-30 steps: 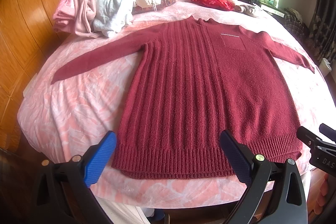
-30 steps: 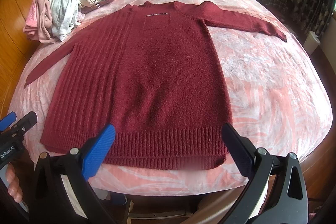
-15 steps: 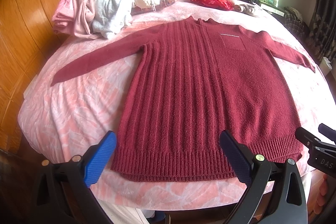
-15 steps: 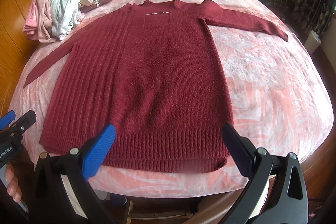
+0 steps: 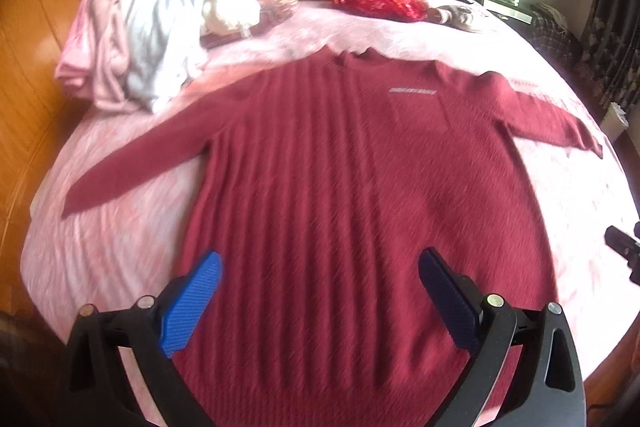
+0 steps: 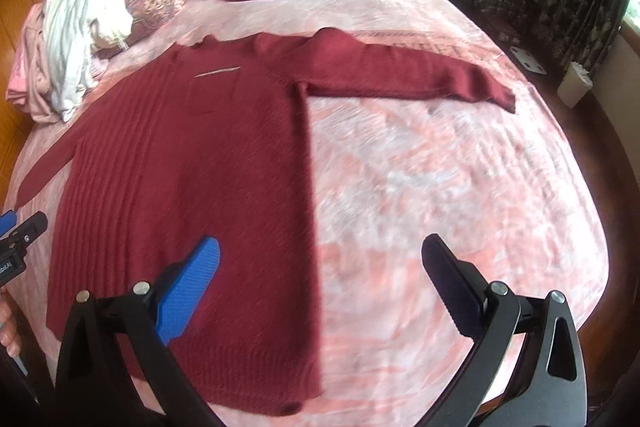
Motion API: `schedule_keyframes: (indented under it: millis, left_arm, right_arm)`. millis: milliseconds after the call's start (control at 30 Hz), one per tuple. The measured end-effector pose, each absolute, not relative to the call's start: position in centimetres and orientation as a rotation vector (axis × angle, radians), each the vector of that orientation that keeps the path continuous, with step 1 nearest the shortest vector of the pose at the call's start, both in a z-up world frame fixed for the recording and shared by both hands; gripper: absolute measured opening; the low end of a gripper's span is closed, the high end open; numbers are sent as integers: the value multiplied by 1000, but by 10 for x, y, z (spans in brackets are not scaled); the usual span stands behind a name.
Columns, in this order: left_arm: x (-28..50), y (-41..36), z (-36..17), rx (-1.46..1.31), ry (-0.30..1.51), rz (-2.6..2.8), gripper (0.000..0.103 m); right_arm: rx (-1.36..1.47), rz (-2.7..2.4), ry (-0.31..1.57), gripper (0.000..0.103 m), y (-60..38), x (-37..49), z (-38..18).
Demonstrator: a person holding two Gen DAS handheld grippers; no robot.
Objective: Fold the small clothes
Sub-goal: 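Move the right tool to the nearest sleeve cuff and grasp it, then carry the held sleeve across the sweater back with the right tool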
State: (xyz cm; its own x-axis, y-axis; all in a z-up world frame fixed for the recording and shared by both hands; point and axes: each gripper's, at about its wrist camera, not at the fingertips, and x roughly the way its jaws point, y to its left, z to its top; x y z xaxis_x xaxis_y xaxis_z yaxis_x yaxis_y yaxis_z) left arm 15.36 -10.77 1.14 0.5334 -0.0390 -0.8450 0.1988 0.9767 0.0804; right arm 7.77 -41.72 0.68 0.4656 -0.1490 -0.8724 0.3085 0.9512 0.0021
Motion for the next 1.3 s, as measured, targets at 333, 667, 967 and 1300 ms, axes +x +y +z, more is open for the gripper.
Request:
schedule_keyframes:
  millis: [333,667,967,1300]
  left_arm:
    - [276,-281,3,191,996,-263,99]
    - [336,-402,-47,199,1052,-273,99]
    - [347,-437,-71,250,1060,-269,99]
    - [356,-421,-83,252,1079,-235,99]
  right_arm:
    - [318,-389,1128,100,-634,183,-18]
    - [489,-372,1249,100,-746,220,-100]
    - [631,-351,1255,83,-798,220,-136]
    - [561,-325,1176,16,-783,228,-112]
